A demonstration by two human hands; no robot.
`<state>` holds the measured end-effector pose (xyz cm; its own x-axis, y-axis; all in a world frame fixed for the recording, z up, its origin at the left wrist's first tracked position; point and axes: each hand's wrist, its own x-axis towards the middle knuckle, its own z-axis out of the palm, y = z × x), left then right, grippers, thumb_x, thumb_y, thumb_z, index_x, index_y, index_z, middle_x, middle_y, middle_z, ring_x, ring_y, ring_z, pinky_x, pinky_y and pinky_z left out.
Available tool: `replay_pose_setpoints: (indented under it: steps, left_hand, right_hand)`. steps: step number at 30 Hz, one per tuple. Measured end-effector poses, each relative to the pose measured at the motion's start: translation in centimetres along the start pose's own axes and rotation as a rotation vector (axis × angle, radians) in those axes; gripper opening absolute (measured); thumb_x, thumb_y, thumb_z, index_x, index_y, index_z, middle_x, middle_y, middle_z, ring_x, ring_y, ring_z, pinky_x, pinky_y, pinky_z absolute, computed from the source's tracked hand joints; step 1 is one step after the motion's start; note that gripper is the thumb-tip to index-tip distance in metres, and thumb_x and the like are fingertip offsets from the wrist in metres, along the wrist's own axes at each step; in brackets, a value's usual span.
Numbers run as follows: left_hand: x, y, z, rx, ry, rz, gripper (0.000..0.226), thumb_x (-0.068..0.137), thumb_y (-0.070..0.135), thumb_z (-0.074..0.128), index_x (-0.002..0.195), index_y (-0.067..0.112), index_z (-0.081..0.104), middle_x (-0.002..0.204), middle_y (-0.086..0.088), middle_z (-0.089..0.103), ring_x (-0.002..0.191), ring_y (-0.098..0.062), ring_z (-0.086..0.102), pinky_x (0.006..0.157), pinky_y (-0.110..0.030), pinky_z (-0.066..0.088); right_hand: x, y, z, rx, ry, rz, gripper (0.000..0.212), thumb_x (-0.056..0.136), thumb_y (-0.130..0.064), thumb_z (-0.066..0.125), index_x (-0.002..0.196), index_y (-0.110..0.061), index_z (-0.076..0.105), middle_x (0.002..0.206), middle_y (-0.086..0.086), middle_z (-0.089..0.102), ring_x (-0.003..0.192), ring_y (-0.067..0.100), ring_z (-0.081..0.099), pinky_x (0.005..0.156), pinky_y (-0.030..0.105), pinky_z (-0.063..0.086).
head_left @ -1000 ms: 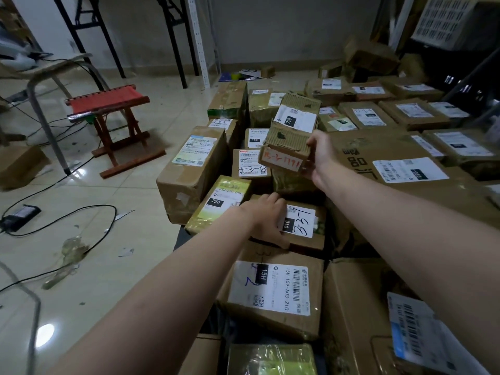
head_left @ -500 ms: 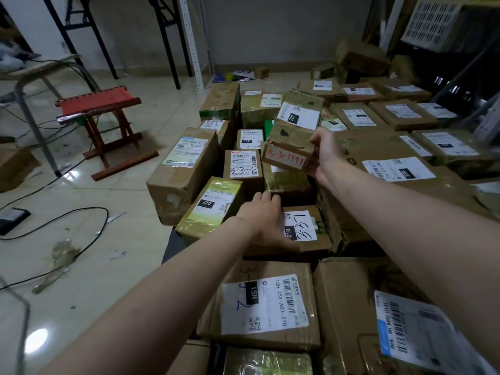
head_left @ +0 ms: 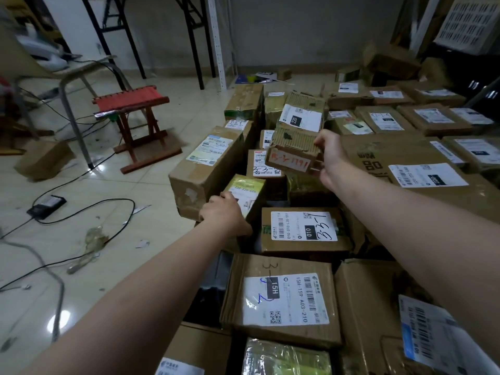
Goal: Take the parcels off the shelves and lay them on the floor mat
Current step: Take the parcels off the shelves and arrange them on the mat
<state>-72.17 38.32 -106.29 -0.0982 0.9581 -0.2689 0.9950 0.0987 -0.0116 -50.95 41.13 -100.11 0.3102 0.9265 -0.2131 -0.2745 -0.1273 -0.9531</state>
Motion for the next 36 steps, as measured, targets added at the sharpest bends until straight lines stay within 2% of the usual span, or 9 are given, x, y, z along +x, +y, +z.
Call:
replay_pose_setpoints:
  steps: [5,10,15,18,21,23,26,31,36]
  left_hand:
    - [0.8,0.6,-0.7,-0.137,0.025,0.050,0.116,0.059,0.063,0.083,0.143,0.005,0.026,0.131,-0.015,0.045,0.119,-0.031,0.051,0.089,-0.038,0.051]
    - [1.9,-0.7,-3.0,-0.038,-0.095,0.063,0.112,0.058,0.042,0.089,0.143,0.004,0.028,0.135,-0.016,0.038,0.125,-0.035,0.045,0.099,-0.043,0.049]
    - [2.1,-1.9,-4.4,0.022,-0.148,0.154,0.110,0.053,0.031,0.093,0.142,0.011,0.032,0.133,-0.011,0.042,0.123,-0.032,0.048,0.097,-0.043,0.050]
    - [2.2,-1.7,-5.5,0.052,-0.150,0.188,0.107,0.049,0.034,0.093,0.139,0.013,0.037,0.120,-0.005,0.047,0.115,-0.029,0.052,0.093,-0.043,0.053]
    - [2.1,-1.2,-7.0,0.087,-0.149,0.210,0.094,0.049,0.037,0.091,0.129,0.017,0.048,0.097,0.003,0.052,0.096,-0.023,0.057,0.080,-0.038,0.055]
    - [2.0,-0.6,-8.1,0.122,-0.142,0.225,0.086,0.051,0.037,0.090,0.125,0.019,0.051,0.090,0.003,0.051,0.088,-0.021,0.056,0.076,-0.037,0.054]
    - [2.3,0.1,-9.3,0.126,-0.135,0.238,0.083,0.055,0.033,0.089,0.127,0.018,0.050,0.100,0.000,0.050,0.096,-0.025,0.054,0.087,-0.043,0.054]
    - [2.9,0.1,-9.1,0.086,-0.151,0.252,0.095,0.062,0.028,0.087,0.141,0.016,0.036,0.130,-0.009,0.041,0.118,-0.031,0.046,0.091,-0.045,0.049]
    - [3.2,-0.3,-9.1,0.063,-0.142,0.279,0.096,0.061,0.029,0.087,0.141,0.017,0.036,0.129,-0.006,0.040,0.120,-0.031,0.045,0.091,-0.045,0.049]
  right_hand:
    - [0.2,-0.4,0.1,0.040,0.020,0.001,0.024,0.084,-0.027,0.050,0.101,-0.012,0.058,0.088,0.006,0.068,0.081,0.022,0.066,0.052,0.026,0.052]
    - [0.4,-0.2,-0.5,0.006,0.022,-0.008,0.022,0.085,-0.027,0.050,0.098,-0.012,0.059,0.093,0.007,0.068,0.085,0.023,0.066,0.055,0.028,0.052]
    - [1.0,0.3,-0.9,0.013,0.053,0.018,0.027,0.084,-0.026,0.051,0.104,-0.011,0.061,0.095,0.008,0.069,0.085,0.024,0.066,0.060,0.031,0.054]
    - [1.3,0.7,-0.8,0.026,0.056,0.021,0.027,0.084,-0.026,0.051,0.103,-0.010,0.061,0.094,0.008,0.069,0.084,0.024,0.067,0.058,0.030,0.055]
    - [1.6,1.0,-0.6,0.048,0.042,0.043,0.036,0.083,-0.027,0.052,0.111,-0.008,0.062,0.100,0.010,0.070,0.089,0.026,0.068,0.063,0.032,0.056]
    - [1.7,1.2,-0.4,0.042,0.036,0.056,0.035,0.083,-0.028,0.051,0.110,-0.009,0.061,0.098,0.010,0.069,0.090,0.025,0.067,0.062,0.031,0.055]
    - [1.8,1.4,-0.2,0.048,0.034,0.066,0.029,0.082,-0.027,0.050,0.105,-0.012,0.060,0.095,0.009,0.067,0.087,0.026,0.066,0.060,0.030,0.054]
    - [2.0,1.8,-0.4,0.062,0.037,0.070,0.034,0.082,-0.026,0.049,0.110,-0.012,0.061,0.098,0.011,0.068,0.089,0.027,0.067,0.064,0.033,0.056]
    - [2.2,1.9,-0.8,0.087,0.048,0.075,0.040,0.083,-0.027,0.049,0.116,-0.009,0.063,0.103,0.012,0.069,0.091,0.028,0.067,0.068,0.034,0.056]
